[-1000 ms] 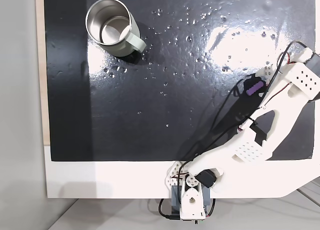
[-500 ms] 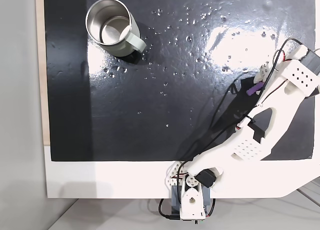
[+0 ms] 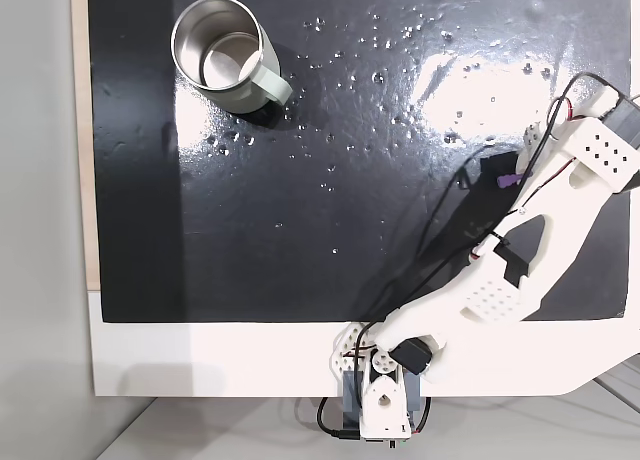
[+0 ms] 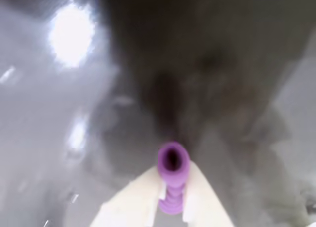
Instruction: Grasp a pengrip and put it in the cup.
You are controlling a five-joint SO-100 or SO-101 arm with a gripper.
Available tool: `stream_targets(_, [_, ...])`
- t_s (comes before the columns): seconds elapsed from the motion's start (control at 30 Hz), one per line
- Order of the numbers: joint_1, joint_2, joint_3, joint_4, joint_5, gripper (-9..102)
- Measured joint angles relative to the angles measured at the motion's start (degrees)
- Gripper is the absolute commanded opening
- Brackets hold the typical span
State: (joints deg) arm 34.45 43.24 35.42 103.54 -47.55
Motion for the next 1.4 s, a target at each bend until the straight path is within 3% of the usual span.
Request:
stream_targets(0.37, [-5.2, 23.9, 10.3, 0.1, 3.1, 1])
stream_targets(0.77, [-25.3, 38.7, 10.4, 0.2, 25.5, 0])
stream_targets(1.13, [-43.7, 38.8, 3.8, 0.3, 41.1, 0])
stream_targets(1.4, [-49.7, 30.4, -7.9, -2.0, 47.7, 0])
